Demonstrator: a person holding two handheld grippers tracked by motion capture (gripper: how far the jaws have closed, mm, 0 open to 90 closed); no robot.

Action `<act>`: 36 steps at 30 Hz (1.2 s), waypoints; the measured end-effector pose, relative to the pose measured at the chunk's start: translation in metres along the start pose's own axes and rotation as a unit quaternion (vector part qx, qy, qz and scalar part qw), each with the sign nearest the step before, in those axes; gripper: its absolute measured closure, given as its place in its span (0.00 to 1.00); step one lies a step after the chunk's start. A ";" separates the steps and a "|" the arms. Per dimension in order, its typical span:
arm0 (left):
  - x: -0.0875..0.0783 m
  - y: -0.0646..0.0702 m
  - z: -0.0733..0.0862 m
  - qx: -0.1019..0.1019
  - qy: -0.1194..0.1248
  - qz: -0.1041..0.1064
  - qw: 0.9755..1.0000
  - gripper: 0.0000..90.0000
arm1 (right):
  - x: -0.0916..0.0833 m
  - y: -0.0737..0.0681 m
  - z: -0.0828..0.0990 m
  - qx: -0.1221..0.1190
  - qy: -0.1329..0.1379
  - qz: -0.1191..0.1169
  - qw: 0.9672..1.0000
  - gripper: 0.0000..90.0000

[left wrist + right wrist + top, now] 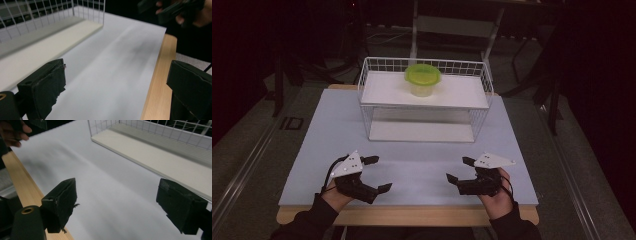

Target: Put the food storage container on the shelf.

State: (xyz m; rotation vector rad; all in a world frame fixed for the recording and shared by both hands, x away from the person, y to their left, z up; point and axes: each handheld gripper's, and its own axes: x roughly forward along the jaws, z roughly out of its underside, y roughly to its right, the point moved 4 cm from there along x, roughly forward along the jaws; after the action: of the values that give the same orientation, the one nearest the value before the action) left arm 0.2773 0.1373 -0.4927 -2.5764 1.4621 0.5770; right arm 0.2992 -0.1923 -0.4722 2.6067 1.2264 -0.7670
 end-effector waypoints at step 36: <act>-0.016 -0.012 0.024 -0.032 -0.016 -0.013 0.999 0.03 | 0.005 0.012 0.033 0.011 -0.031 0.015 0.999 0.17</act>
State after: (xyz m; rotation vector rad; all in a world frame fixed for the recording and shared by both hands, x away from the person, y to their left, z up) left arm 0.2734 0.1629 -0.5099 -2.6170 1.4203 0.6698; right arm 0.2982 -0.2078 -0.5036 2.5916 1.1659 -0.8544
